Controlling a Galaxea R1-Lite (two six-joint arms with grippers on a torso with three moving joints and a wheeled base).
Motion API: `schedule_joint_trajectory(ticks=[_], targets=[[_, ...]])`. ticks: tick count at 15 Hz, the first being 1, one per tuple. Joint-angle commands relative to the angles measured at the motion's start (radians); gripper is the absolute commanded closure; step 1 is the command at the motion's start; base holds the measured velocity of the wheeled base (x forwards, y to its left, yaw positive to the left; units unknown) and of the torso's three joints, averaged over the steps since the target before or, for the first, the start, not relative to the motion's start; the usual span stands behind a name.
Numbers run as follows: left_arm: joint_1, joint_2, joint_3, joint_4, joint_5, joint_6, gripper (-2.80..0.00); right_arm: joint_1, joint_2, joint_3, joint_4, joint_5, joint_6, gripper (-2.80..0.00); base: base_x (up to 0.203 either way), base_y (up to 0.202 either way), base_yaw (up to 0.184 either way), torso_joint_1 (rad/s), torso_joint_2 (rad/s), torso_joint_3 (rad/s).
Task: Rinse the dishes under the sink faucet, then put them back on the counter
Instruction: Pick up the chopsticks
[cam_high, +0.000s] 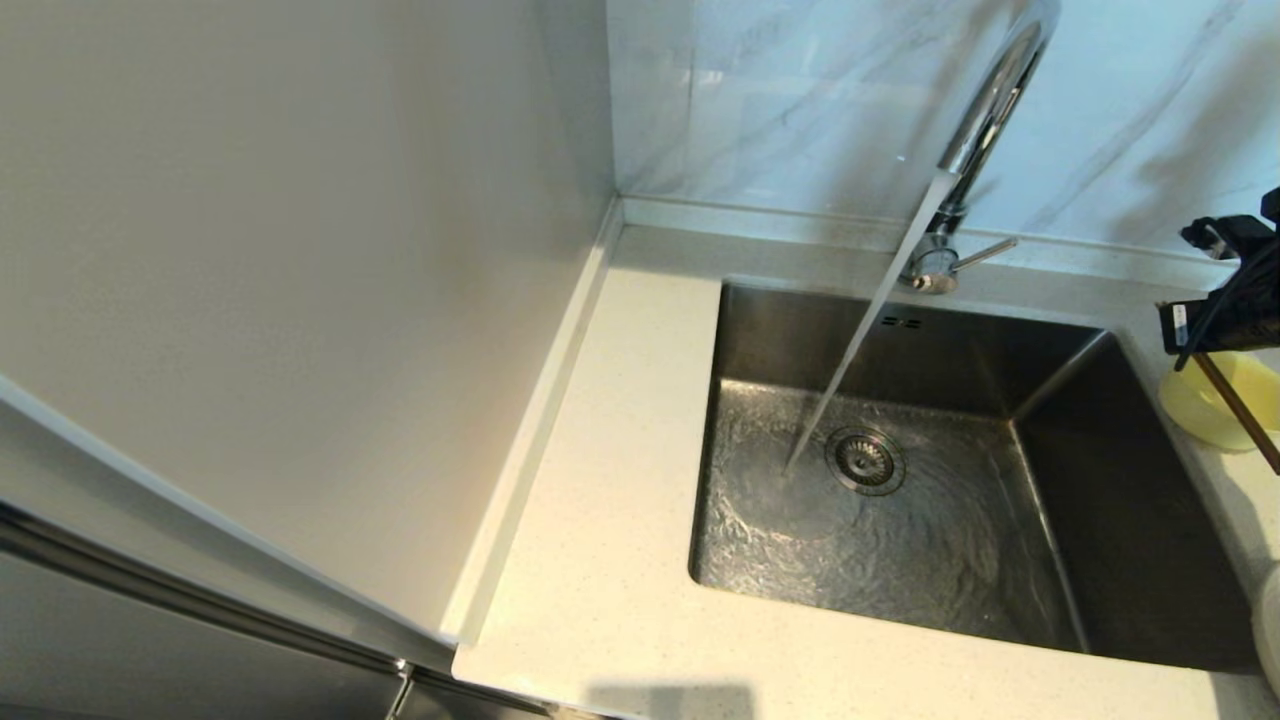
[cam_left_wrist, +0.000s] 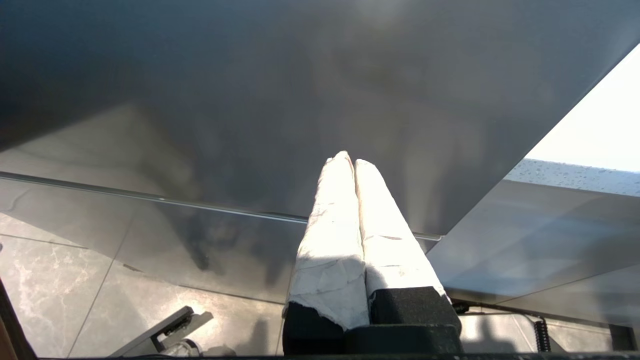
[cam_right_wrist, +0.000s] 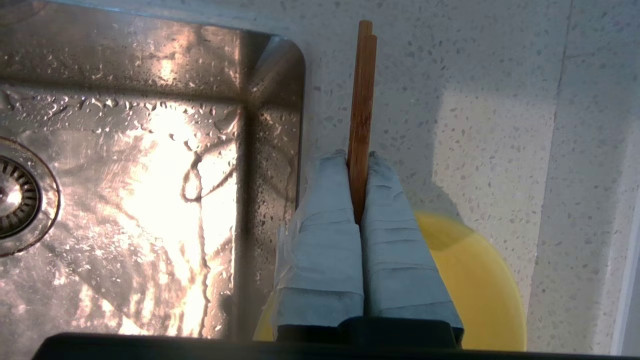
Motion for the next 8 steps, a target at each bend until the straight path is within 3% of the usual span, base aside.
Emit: schedule_joint_trajectory(ticks=[1, 8], targets=[[0.001, 0.000, 0.000, 0.000, 0.000, 0.000, 0.00, 0.001, -0.004, -0.003, 0.002, 0.000, -0.003, 0.00, 0.000, 0.000, 0.000, 0.000, 0.00, 0.000], [0.001, 0.000, 0.000, 0.000, 0.000, 0.000, 0.00, 0.001, -0.049, -0.009, -0.001, -0.009, -0.003, 0.00, 0.000, 0.000, 0.000, 0.000, 0.00, 0.000]])
